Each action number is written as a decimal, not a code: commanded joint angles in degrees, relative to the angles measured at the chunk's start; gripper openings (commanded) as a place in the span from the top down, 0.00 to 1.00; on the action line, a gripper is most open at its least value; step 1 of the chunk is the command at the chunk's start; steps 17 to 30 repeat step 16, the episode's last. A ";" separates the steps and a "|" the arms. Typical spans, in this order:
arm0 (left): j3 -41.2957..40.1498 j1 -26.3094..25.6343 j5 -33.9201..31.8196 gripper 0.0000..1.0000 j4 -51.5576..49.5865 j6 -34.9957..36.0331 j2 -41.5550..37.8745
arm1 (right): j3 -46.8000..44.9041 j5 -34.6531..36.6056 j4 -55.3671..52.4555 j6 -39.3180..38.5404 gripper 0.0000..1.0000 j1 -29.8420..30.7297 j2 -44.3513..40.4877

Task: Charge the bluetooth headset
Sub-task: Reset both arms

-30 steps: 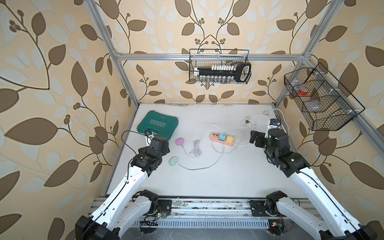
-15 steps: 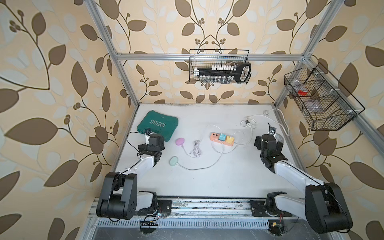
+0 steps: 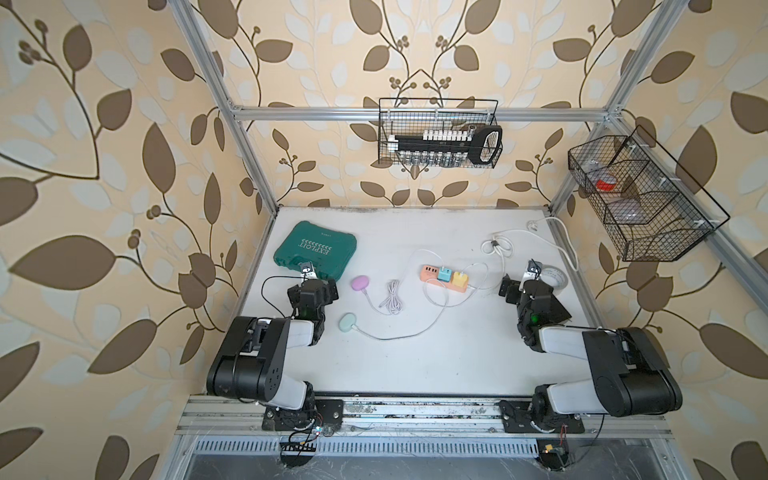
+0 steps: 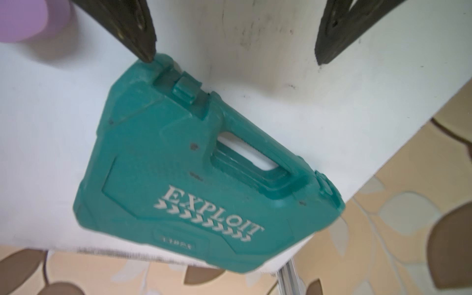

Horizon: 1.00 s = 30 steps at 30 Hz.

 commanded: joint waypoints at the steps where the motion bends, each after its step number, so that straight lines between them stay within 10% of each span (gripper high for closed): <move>1: 1.30 -0.01 2.94 0.01 4.08 1.91 0.30 | 1.70 -5.65 1.87 -1.85 0.00 -0.44 2.02; 30: 1.04 -1.76 -0.10 0.01 3.78 2.18 -0.65 | 2.59 -3.67 0.24 -2.42 0.00 0.91 2.38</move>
